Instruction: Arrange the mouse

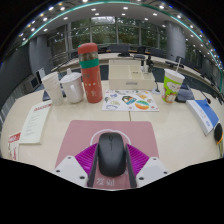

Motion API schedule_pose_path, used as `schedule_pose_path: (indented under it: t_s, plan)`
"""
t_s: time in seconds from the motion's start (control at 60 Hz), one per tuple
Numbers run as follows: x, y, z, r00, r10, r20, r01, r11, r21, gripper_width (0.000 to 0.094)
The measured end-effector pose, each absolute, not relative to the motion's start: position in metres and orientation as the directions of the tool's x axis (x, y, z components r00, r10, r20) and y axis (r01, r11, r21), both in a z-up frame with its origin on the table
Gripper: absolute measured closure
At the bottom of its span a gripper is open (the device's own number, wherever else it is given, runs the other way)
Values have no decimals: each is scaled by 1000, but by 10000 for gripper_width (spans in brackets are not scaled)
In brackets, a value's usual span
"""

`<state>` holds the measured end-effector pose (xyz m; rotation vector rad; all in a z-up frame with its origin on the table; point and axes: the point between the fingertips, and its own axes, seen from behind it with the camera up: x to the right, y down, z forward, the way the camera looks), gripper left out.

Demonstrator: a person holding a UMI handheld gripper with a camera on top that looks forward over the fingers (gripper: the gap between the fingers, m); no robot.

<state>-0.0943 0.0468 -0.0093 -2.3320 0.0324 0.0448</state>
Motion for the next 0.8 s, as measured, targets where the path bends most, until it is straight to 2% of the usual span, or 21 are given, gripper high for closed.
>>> schedule_pose_path:
  t_s: [0.033,0.133,0.167,0.3,0.5,0.65,0.8]
  plan:
    - [-92,45,-7,1000,-13,-26,-28,-690,-723,390]
    - [-89,33,13,1000,-14,2,-8,-685,-728,64]
    - [-91,28,23,1000,-11,2,-6,-679,-735,86]
    - [-99,-11,76,1000,-18,12,-2,-646,-763,80]
    - [-117,-112,153,998,-48,44,7,-594,-805,79]
    - [-132,-194,186,995,-69,72,19,-574,-819,79]
    - [-146,-257,201,995,-81,66,8,-570,-822,78]
